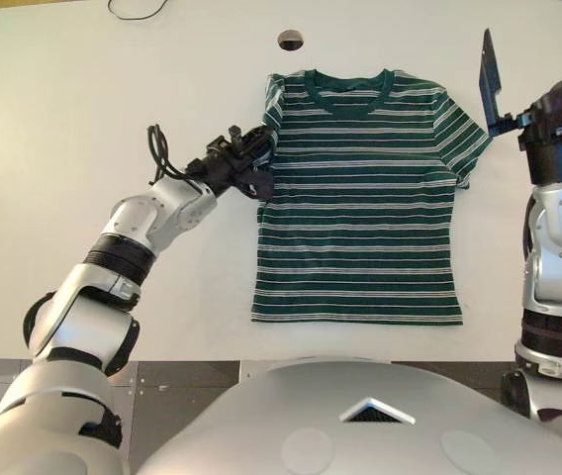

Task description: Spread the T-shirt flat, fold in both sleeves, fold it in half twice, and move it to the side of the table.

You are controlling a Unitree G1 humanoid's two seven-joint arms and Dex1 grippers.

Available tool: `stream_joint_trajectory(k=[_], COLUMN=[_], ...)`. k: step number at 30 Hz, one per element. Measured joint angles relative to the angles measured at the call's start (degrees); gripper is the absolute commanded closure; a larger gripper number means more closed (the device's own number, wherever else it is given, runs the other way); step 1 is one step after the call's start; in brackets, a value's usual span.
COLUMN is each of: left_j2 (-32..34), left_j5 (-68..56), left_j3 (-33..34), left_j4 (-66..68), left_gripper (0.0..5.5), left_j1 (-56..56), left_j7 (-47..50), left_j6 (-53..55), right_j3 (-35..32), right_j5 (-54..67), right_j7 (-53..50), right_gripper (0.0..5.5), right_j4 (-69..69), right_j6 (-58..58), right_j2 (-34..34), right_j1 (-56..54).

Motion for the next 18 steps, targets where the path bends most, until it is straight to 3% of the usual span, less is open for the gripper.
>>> stream_joint_trajectory(k=[5, 7, 10, 14, 18], left_j2=[-2.8, -4.25, -6.0, -6.97, -6.68], left_j5=[-0.3, -0.71, -0.9, -2.49, -4.08], left_j3=[-0.18, -0.14, -0.11, 0.05, 0.62], left_j4=[1.8, 3.53, 6.38, 7.15, 4.37], left_gripper=[5.37, 5.11, 4.6, 3.89, 3.37], left_j1=[-1.5, -2.66, -3.55, -4.04, -3.76], left_j7=[-0.84, -0.84, -0.83, -1.83, -3.16], left_j6=[0.18, 0.62, 1.38, 1.3, 0.32], right_j3=[-0.12, -0.46, -0.98, -1.87, -1.38], right_j5=[-0.18, -1.06, -3.49, -11.51, -18.24], right_j7=[-0.46, -1.0, -2.03, -6.2, -10.09], right_gripper=[1.27, 1.27, 0.76, 0.0, 0.0], right_j4=[1.15, 3.22, 9.44, 24.93, 35.61], right_j6=[-0.38, -0.82, -1.76, -2.94, -3.95], right_j2=[0.02, -0.08, -1.27, -8.04, -15.0], right_j1=[0.16, 0.26, 0.05, -1.88, -2.85])
